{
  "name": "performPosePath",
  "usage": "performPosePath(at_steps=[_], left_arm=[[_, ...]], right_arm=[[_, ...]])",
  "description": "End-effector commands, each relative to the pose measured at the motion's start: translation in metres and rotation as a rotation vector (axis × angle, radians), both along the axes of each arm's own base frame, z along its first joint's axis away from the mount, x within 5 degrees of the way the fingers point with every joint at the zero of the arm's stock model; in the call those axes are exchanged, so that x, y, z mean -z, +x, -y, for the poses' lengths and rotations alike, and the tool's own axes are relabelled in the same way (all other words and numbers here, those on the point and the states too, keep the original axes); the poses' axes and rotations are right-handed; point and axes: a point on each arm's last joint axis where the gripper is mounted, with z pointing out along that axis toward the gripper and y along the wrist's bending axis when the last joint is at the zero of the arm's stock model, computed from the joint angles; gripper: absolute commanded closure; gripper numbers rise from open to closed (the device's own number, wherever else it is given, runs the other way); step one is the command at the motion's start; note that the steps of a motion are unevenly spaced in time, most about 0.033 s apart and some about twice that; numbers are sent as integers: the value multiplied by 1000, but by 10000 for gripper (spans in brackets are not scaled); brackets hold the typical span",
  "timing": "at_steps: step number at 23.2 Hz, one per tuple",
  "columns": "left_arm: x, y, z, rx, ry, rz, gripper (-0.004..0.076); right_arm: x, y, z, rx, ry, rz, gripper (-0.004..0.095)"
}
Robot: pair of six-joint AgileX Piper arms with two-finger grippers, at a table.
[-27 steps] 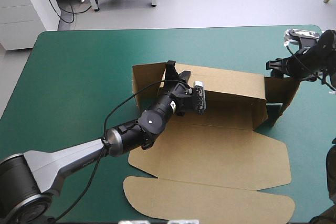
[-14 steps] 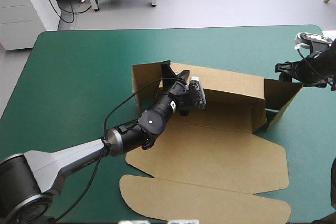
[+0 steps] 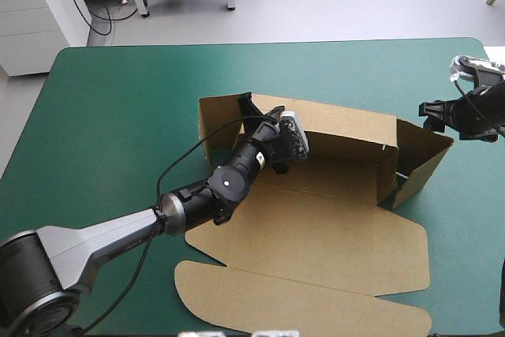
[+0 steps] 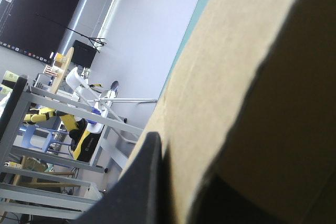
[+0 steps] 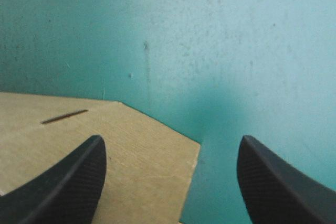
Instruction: Fold the box
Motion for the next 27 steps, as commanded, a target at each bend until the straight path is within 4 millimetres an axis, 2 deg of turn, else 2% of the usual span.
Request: performPosePath(at_steps=[1,8,15,20,24,27], left_arm=[[2,1,-5,-66,-93,-74,731],[2,0,-3,-38,-70,-72,731],[3,-1,-3,-38,-93,-93,731],[3,-1,-2,-1,-35,-63,731],[4,-3,0,56,51,-31,731],[4,-3,0,71,86,-12,731]], right_arm=[[-12,-32,-7,-26,-35,49,263],[-11,-63,-21,-93,-4,77,263],[-11,-66,-21,-122,-32,81,263],[8,-76,-35,-207,53,127,263],[14,-88,-40,-218,44,201,263],[22,-98,-44,-297,18,224,263]])
